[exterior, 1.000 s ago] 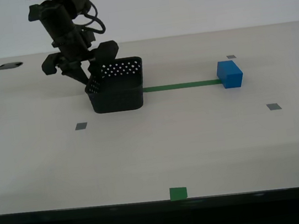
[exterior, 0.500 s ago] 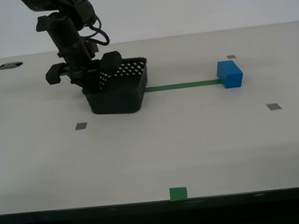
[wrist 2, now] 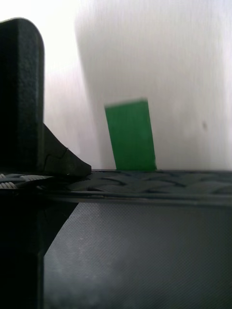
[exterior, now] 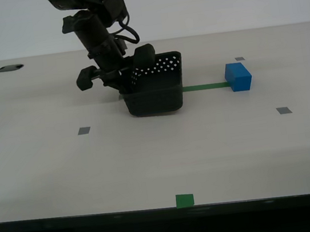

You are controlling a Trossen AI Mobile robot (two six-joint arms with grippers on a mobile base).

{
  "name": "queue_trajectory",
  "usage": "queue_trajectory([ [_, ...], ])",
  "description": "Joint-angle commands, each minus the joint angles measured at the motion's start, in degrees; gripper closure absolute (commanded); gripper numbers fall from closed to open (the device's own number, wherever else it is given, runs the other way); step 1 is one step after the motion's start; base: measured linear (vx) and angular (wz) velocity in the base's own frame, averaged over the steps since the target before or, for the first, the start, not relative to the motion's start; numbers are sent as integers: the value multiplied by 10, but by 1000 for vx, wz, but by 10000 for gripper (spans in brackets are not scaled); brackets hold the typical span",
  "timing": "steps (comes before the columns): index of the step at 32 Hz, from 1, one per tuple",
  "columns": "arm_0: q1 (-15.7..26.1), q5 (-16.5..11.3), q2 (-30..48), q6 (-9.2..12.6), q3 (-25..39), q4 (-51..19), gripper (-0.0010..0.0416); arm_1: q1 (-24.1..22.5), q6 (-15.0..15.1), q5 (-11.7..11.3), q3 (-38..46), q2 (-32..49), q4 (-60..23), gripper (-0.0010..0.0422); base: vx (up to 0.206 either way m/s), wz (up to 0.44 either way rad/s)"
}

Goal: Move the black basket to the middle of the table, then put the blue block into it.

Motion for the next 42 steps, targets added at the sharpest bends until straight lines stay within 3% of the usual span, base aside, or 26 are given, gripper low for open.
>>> queue_trajectory([
  [1,1,0,0,7,0,0,405,-18,-35,5,9,0,11,413,0,0],
  [10,2,0,0,17,0,-1,406,-37,-62,-4,64,0,4,413,0,0],
  [14,3,0,0,17,0,-6,405,-43,-62,-18,64,1,-2,413,0,0],
  [17,3,0,0,18,0,-10,406,-50,-59,-46,64,1,-1,413,0,0],
  [24,3,0,0,21,0,-13,406,-56,-49,-44,64,1,1,412,0,0],
  [26,3,0,0,21,0,-13,406,-56,-49,-30,65,1,5,412,0,0],
  [31,5,0,0,22,0,-13,405,-63,-49,-24,65,1,13,412,0,0],
  [36,5,0,0,23,0,-13,406,-75,-56,-26,65,1,9,413,0,0],
  [42,6,0,0,26,0,-14,406,-77,-60,-52,65,1,10,413,0,0],
])
